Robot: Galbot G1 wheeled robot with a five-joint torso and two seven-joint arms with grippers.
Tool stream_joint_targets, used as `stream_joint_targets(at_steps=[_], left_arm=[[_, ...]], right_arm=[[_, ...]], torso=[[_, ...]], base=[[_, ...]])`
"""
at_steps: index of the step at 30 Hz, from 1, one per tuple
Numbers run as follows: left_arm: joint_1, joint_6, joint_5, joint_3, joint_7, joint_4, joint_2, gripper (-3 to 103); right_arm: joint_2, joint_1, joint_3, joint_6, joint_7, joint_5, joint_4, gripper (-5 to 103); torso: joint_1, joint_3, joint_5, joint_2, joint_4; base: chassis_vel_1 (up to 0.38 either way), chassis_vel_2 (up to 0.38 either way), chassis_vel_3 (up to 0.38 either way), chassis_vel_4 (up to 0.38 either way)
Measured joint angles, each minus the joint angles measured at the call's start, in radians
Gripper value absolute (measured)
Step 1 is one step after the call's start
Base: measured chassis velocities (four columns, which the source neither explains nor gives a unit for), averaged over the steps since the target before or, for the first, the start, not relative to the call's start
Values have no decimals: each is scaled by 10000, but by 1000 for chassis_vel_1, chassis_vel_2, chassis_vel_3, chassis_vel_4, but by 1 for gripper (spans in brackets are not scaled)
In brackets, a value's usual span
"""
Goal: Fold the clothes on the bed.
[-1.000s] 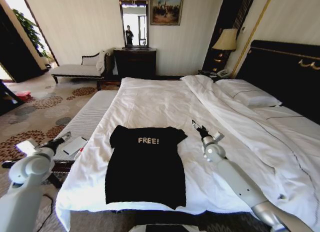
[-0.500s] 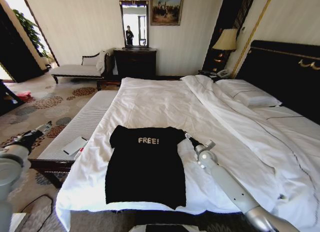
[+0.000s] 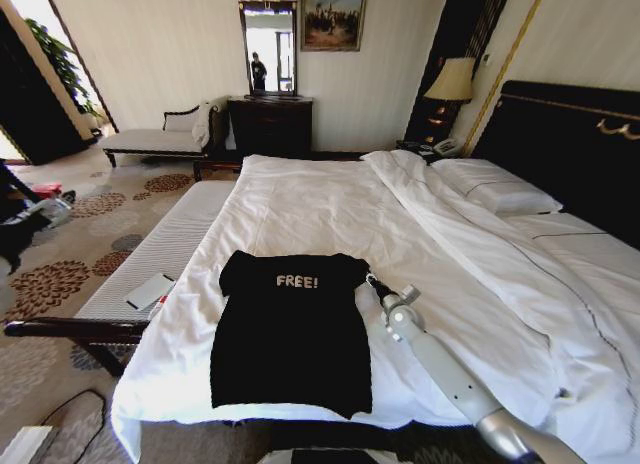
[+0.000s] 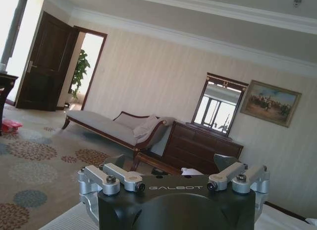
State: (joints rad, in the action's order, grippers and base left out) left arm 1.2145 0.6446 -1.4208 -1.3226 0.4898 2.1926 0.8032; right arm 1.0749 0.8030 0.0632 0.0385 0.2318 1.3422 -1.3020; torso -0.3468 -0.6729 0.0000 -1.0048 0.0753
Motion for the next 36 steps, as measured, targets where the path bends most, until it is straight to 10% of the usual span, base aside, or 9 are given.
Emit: stream_joint_targets(at_steps=[9, 36], left_arm=[[8, 53, 219, -16, -189, -378, -69, 100], [-225, 11, 718, 472, -350, -741, 97, 100]], right_arm=[[-158, 51, 156, 175, -38, -41, -162, 3], [-879, 323, 980, 456, 261, -248, -650, 0]], torso=[[0, 0, 0, 0, 1], [0, 0, 2, 0, -2]], base=[[0, 0, 0, 0], [0, 0, 0, 0]])
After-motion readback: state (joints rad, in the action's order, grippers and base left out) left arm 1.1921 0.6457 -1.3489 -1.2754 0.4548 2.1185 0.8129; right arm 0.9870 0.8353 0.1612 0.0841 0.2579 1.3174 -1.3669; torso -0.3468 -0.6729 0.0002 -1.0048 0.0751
